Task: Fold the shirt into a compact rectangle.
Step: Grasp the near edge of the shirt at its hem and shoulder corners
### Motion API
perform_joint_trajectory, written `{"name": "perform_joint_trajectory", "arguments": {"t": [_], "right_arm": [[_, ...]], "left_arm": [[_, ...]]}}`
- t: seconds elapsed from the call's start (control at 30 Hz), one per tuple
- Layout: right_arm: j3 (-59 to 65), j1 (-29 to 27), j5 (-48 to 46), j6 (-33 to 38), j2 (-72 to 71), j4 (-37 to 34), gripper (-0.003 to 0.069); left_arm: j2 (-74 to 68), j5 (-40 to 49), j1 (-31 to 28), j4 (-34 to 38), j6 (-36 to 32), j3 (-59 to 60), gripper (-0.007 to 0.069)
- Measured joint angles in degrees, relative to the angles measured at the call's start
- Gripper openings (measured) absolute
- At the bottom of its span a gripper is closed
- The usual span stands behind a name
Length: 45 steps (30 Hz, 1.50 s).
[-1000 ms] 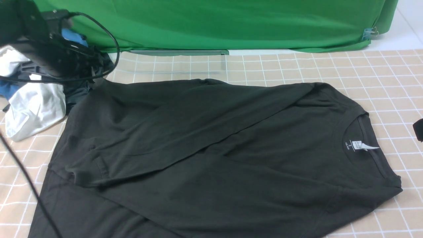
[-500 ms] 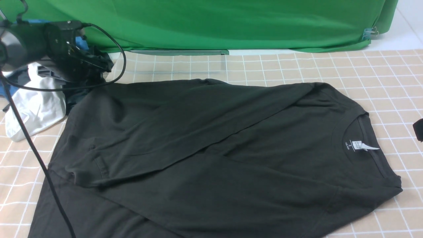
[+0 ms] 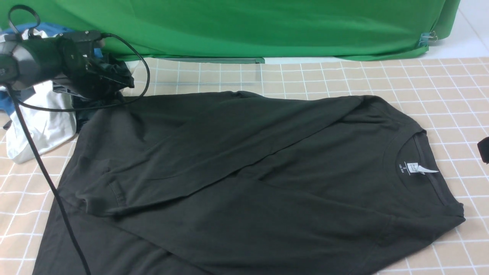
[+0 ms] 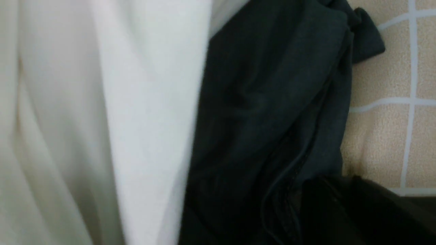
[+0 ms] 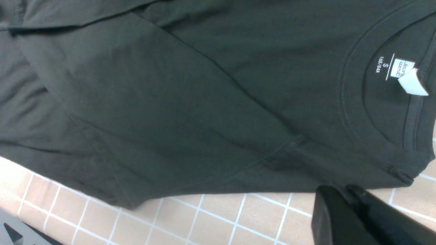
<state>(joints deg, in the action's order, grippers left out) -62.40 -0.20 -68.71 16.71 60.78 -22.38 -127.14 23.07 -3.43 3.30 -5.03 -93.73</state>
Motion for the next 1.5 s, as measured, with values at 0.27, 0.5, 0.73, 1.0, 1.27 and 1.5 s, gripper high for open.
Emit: {"name": "perform_joint_trajectory", "arguments": {"t": [0.27, 0.5, 0.73, 1.0, 1.27, 1.5], "right_arm": [[0.0, 0.0, 0.9, 0.0, 0.0, 0.0, 0.0071], [0.0, 0.0, 1.5, 0.0, 0.0, 0.0, 0.0071], [0.0, 0.0, 1.5, 0.0, 0.0, 0.0, 0.0071], [0.0, 0.0, 1.7, 0.0, 0.0, 0.0, 0.0072], [0.0, 0.0, 0.9, 0.0, 0.0, 0.0, 0.0071], [0.0, 0.0, 0.9, 0.1, 0.0, 0.0, 0.0071]], "left_arm": [[5.2, 1.8, 0.0, -3.3, -2.1, 0.0, 0.0034], [7.1, 2.8, 0.1, -10.4, -4.4, 0.0, 0.0036], [8.5, 3.4, 0.1, -13.6, -4.4, 0.0, 0.0182], [21.8, 24.2, 0.1, -11.3, 0.2, 1.3, 0.0230], [43.4, 31.5, 0.1, -1.9, 1.7, 26.8, 0.0015], [62.3, 37.3, 0.1, -0.2, 3.9, 51.9, 0.0025]]}}
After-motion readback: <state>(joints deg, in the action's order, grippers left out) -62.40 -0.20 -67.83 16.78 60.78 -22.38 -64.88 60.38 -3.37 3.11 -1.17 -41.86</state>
